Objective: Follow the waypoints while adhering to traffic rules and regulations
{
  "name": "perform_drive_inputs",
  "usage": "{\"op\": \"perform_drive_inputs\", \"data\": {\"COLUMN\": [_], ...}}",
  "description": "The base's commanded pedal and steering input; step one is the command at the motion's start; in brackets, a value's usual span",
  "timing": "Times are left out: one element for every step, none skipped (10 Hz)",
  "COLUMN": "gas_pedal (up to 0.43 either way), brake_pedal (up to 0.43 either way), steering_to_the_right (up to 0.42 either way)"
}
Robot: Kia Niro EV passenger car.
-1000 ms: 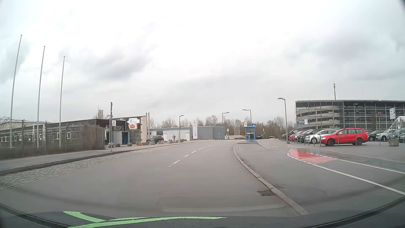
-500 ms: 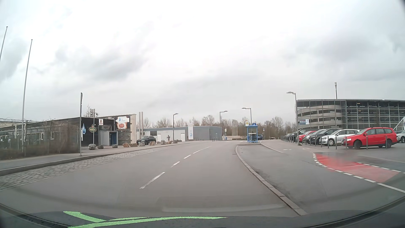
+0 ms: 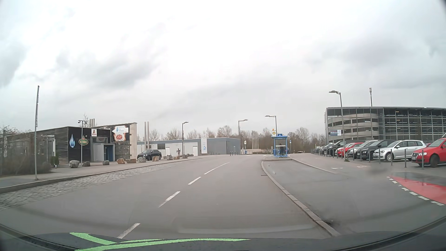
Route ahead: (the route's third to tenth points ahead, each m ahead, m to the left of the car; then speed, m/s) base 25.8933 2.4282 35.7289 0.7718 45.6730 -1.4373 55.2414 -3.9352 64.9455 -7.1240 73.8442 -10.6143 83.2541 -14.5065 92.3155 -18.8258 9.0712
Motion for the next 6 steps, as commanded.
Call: {"op": "perform_drive_inputs", "data": {"gas_pedal": [0.000, 0.008, 0.008, 0.008, 0.008, 0.020], "brake_pedal": [0.000, 0.000, 0.000, 0.000, 0.000, 0.000], "steering_to_the_right": [0.021, 0.021, 0.021, 0.021, 0.021, 0.021]}}
